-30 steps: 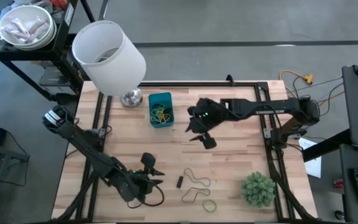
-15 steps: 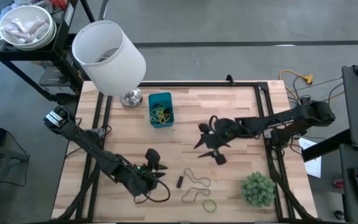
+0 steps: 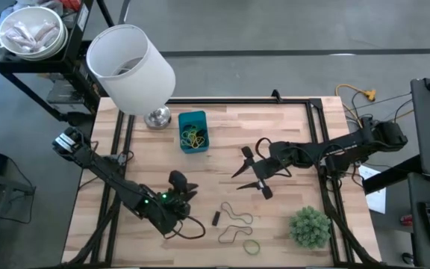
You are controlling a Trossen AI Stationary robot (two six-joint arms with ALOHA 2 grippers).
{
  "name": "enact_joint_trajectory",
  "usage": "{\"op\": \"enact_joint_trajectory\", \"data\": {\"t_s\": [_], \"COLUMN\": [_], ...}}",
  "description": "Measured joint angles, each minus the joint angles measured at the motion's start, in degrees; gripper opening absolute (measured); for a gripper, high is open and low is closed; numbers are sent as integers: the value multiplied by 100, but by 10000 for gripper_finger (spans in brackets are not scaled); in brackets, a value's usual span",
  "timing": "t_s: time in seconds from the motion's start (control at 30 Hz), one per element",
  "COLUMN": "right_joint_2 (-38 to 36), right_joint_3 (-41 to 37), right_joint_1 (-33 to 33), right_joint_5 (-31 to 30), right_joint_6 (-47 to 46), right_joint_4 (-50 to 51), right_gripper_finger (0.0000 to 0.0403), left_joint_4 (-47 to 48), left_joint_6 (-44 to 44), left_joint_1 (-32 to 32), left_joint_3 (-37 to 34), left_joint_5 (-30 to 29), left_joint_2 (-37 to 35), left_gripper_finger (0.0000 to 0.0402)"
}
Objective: Pick and place rubber bands into bin
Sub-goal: Put the black rubber band into the blue bin
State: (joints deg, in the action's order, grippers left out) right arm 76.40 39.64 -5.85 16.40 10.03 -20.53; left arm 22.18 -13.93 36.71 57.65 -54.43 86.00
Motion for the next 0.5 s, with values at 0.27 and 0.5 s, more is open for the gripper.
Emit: {"op": "enact_joint_trajectory", "data": {"t_s": [0.27,0.5], "right_joint_2": [46,44], "right_joint_3": [73,107], "right_joint_1": [-2,-2], "right_joint_5": [0,2], "right_joint_6": [-77,-489], "right_joint_4": [10,72], "right_gripper_finger": [196,196], "left_joint_4": [-267,-1379], "left_joint_6": [-7,-33], "left_joint_1": [0,-57], "left_joint_3": [127,107], "left_joint_5": [-489,-75], "left_joint_2": [0,0], "left_gripper_finger": [125,125]}}
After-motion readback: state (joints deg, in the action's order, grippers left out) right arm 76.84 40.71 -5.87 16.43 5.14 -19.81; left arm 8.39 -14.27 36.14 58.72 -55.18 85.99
